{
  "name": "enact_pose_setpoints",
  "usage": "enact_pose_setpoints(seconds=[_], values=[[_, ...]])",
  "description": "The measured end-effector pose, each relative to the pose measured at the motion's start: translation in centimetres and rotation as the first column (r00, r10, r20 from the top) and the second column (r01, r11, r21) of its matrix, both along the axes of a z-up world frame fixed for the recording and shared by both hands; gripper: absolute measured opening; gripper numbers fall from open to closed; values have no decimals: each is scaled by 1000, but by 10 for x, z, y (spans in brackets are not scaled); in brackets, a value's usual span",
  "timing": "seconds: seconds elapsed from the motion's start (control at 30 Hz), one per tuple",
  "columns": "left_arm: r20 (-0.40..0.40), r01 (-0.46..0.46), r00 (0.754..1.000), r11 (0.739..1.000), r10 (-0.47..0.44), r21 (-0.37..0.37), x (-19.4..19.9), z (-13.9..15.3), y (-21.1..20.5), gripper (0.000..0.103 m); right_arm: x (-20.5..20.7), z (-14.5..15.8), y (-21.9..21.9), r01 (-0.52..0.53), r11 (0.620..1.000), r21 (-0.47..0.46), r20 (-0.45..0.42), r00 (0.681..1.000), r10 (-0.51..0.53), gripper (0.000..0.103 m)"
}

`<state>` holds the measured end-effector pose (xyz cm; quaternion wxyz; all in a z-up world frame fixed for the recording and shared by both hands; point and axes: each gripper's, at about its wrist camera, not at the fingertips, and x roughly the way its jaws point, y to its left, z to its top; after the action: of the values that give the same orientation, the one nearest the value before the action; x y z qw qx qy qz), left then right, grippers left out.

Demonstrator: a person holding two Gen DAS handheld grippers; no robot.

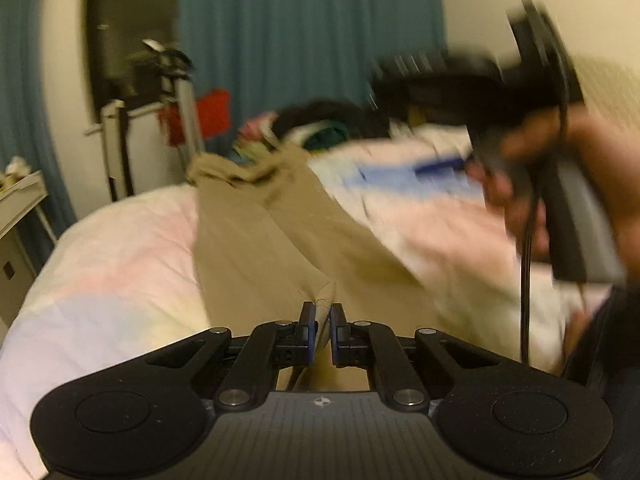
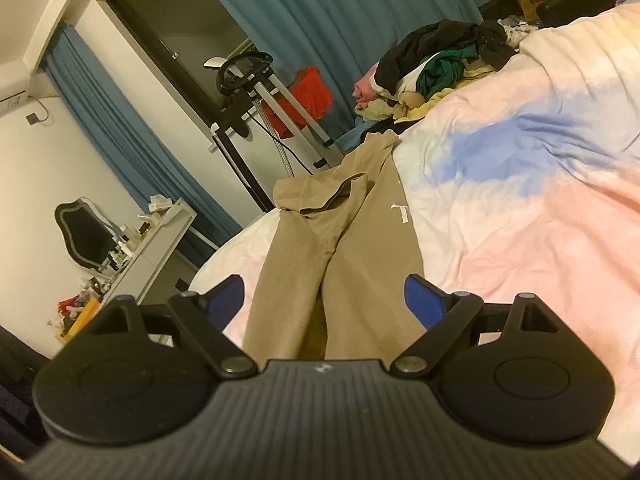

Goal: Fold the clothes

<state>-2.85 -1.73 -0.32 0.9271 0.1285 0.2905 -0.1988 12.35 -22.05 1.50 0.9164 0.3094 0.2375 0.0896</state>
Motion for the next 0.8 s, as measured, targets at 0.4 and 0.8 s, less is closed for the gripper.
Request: enact_pose_setpoints(seconds=[0.4,0.8], values=[[-69,-14,998,996,8,-87,25,1,12,67,-8,13,4,-2,995,-99,62,998,8,88],[92,-127,984,966,151,-226,98,64,19,85,-18,27,-15,25,997,-67,141,990,-16,88]])
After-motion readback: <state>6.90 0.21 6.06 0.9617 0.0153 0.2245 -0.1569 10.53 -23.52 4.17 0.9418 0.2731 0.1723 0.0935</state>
